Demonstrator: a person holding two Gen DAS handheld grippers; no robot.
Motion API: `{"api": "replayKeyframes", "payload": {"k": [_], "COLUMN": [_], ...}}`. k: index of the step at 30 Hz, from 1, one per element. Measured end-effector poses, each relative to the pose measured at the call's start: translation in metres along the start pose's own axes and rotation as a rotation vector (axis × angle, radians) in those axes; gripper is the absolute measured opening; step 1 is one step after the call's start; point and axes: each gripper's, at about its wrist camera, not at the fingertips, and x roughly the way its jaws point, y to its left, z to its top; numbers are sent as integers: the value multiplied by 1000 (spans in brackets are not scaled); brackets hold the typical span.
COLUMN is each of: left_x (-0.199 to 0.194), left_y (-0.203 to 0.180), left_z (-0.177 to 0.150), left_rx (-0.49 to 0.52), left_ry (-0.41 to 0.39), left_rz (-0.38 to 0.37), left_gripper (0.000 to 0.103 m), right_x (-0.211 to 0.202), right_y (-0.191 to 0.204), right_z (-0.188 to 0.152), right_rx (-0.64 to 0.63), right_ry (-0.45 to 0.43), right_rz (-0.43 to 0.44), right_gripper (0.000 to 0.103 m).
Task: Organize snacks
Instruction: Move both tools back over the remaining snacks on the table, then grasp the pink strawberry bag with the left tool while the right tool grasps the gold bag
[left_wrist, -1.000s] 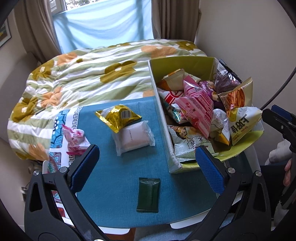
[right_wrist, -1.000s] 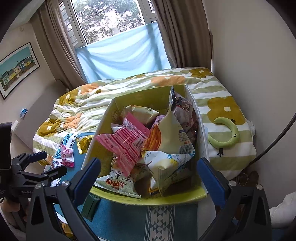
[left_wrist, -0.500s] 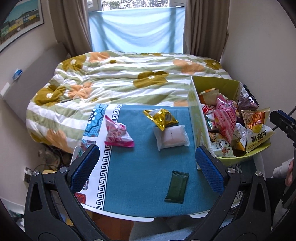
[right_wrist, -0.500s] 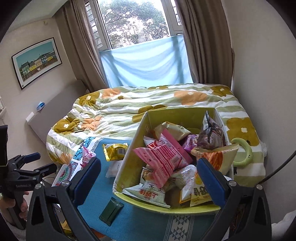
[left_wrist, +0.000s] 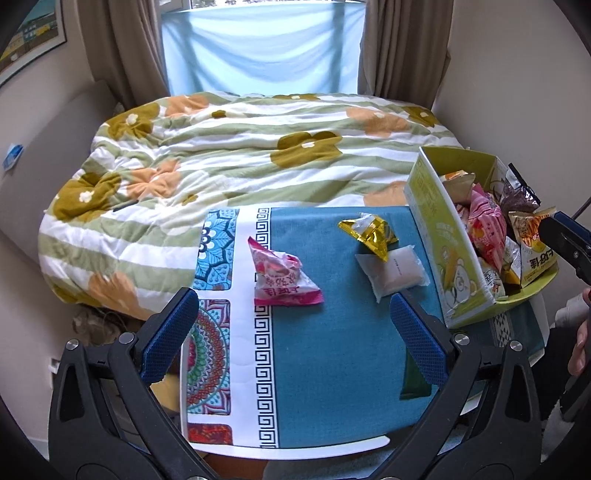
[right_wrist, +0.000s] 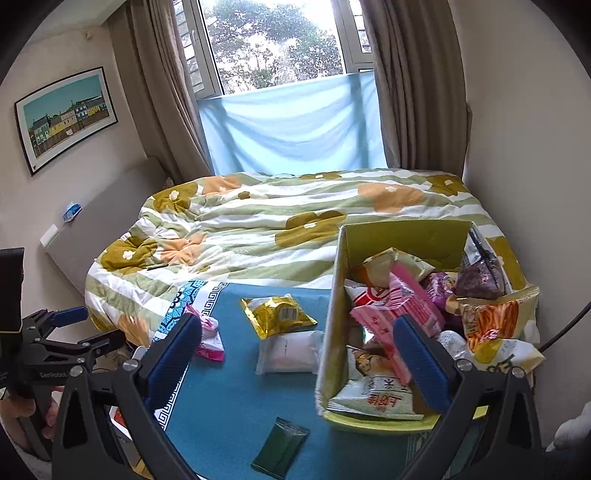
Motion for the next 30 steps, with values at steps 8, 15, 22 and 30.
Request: {"api": "replayKeyframes", "payload": {"k": [8, 15, 22, 30], "left_x": [56, 117, 172, 217], "left_y": [55, 67, 63, 49], "left_z": [12, 13, 8, 2], "left_rx": [64, 52, 3, -13], "left_ry": [93, 186, 249, 323], "left_rz": [-91, -164, -162, -131], "left_gripper": [102, 102, 102, 102], "right_x": [56, 121, 186, 249], "right_y": [65, 89, 83, 69], "right_z": [5, 5, -3, -18], "right_rx": [-1, -21, -96, -191], "right_ry": [47, 147, 261, 377], "right_rz": [-66, -112, -185, -193], "right_gripper": [103, 103, 103, 103]}}
